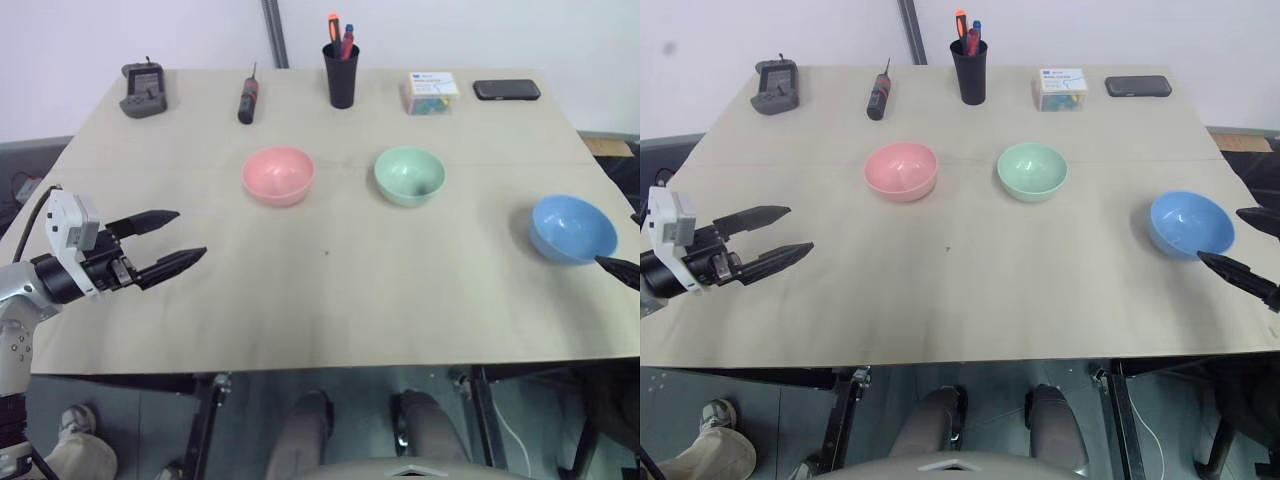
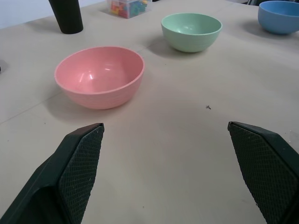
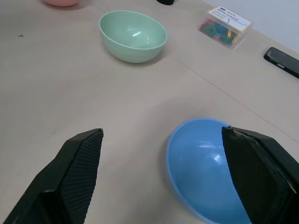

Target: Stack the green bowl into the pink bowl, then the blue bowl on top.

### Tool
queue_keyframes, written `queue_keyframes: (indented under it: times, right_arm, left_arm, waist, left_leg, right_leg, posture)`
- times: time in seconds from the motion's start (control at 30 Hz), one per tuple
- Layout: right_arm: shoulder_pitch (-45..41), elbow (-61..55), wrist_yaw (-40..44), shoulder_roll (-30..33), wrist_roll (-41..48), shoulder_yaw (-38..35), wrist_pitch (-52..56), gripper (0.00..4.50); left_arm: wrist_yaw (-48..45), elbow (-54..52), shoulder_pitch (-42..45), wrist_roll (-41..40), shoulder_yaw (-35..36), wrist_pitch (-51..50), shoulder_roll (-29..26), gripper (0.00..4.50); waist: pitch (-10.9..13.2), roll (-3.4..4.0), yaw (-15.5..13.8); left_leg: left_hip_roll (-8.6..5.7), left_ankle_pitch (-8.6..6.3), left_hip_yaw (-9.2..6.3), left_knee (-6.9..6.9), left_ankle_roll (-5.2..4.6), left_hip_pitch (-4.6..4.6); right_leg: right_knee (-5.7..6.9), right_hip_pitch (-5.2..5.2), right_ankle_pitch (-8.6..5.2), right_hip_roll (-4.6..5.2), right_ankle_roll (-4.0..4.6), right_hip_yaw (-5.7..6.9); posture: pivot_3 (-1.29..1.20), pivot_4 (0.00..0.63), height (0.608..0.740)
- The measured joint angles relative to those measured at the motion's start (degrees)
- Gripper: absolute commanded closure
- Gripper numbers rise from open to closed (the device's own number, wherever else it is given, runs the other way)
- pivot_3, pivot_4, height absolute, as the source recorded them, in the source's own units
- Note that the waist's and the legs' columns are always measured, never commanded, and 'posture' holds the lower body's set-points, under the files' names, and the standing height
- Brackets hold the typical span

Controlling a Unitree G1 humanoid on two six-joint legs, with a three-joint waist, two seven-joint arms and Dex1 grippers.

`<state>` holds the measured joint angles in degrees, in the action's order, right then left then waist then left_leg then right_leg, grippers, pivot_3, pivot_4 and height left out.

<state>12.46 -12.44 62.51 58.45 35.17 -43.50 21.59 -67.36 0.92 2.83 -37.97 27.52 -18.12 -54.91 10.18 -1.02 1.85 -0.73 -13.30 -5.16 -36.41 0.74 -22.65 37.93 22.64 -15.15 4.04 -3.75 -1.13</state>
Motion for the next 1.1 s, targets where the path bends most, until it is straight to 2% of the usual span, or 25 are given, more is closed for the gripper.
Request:
queue_keyframes:
  times: [0.13,0.43,0.53,0.6,0.7,0.77,0.87,1.07,1.1]
  right_arm:
    - [-0.82,-0.08,-0.1,-0.12,-0.49,0.3,0.03,0.25]
    - [-6.65,-1.56,-0.62,-2.82,-0.71,8.69,-0.73,0.25]
    - [-13.31,-4.31,-2.33,-6.24,-0.83,16.92,-0.73,0.25]
    - [-19.23,-6.63,-4.51,-10.69,-1.58,25.51,-0.6,0.25]
    - [-23.97,-7.72,-6.68,-14.73,-3.69,33.42,-0.67,0.25]
    - [-26.71,-6.93,-7.59,-16.68,-6.72,37.32,-1.61,0.25]
    - [-29.98,-6.67,-8.02,-20.29,-8.97,42.95,-3.07,0.25]
    - [-33.43,-4.16,-8.63,-23.51,-12.81,47.01,-5.52,0.25]
    - [-33.44,-3.92,-8.83,-23.97,-13.44,47.27,-5.86,0.2]
  left_arm:
    - [-0.1,0.04,1.21,0.32,-0.22,-0.13,0.0,0.0]
    - [5.74,-4.38,3.74,4.1,-3.62,-0.92,1.18,0.0]
    - [14.29,-7.53,7.75,11.31,-9.14,-2.91,1.54,0.0]
    - [19.01,-8.65,14.55,18.2,-16.52,-6.53,0.31,0.0]
    - [19.85,-8.26,22.76,26.73,-25.68,-8.49,-2.58,0.0]
    - [18.79,-5.46,28.9,31.6,-31.78,-9.33,-2.5,0.0]
    - [16.35,-1.27,36.07,37.1,-39.69,-10.02,-0.36,0.0]
    - [13.02,11.99,46.31,46.34,-50.96,-4.83,8.01,0.0]
    - [12.63,15.0,48.06,48.15,-52.27,-3.12,9.31,0.52]
  waist:
    - [0.0,0.0,-0.04]
    - [0.0,-0.01,0.0]
    - [0.01,-0.05,0.05]
    - [0.05,-0.1,0.11]
    - [0.08,-0.07,0.08]
    - [0.06,-0.11,-0.03]
    - [0.07,-0.11,0.08]
    - [0.09,-0.13,0.05]
    - [0.09,-0.13,0.14]
  left_leg:
    - [0.0,0.0,0.0,0.0,0.0,0.02]
    - [-0.01,0.0,0.01,-0.01,0.0,0.03]
    - [0.0,0.0,0.0,-0.05,0.0,0.05]
    - [-0.02,0.01,-0.07,-0.11,0.01,0.01]
    - [-0.12,0.01,-0.07,-0.13,0.01,-0.1]
    - [-0.16,0.0,-0.07,-0.15,0.0,-0.12]
    - [-0.17,0.0,-0.08,-0.12,0.0,-0.21]
    - [-0.19,0.0,-0.1,-0.13,0.0,-0.32]
    - [-0.19,0.0,-0.1,-0.13,0.0,-0.32]
  right_leg:
    - [0.01,-0.01,0.0,0.0,0.0,0.01]
    - [0.03,0.0,0.02,0.0,-0.03,-0.03]
    - [0.06,-0.01,0.07,-0.04,-0.1,-0.04]
    - [0.11,0.0,0.11,-0.09,-0.17,0.0]
    - [0.08,0.06,0.12,-0.05,-0.18,-0.01]
    - [0.07,0.06,0.12,-0.03,-0.18,-0.01]
    - [0.06,0.13,0.12,-0.04,-0.19,0.01]
    - [0.07,0.24,0.12,-0.03,-0.19,0.03]
    - [0.08,0.26,0.12,-0.03,-0.19,0.03]
  posture:
    - [0.0,0.15,0.74]
    - [0.0,0.15,0.74]
    - [0.0,0.15,0.74]
    - [0.0,0.15,0.74]
    - [0.0,0.15,0.74]
    - [0.0,0.15,0.74]
    - [0.0,0.15,0.74]
    - [0.0,0.15,0.74]
    - [0.0,0.15,0.74]
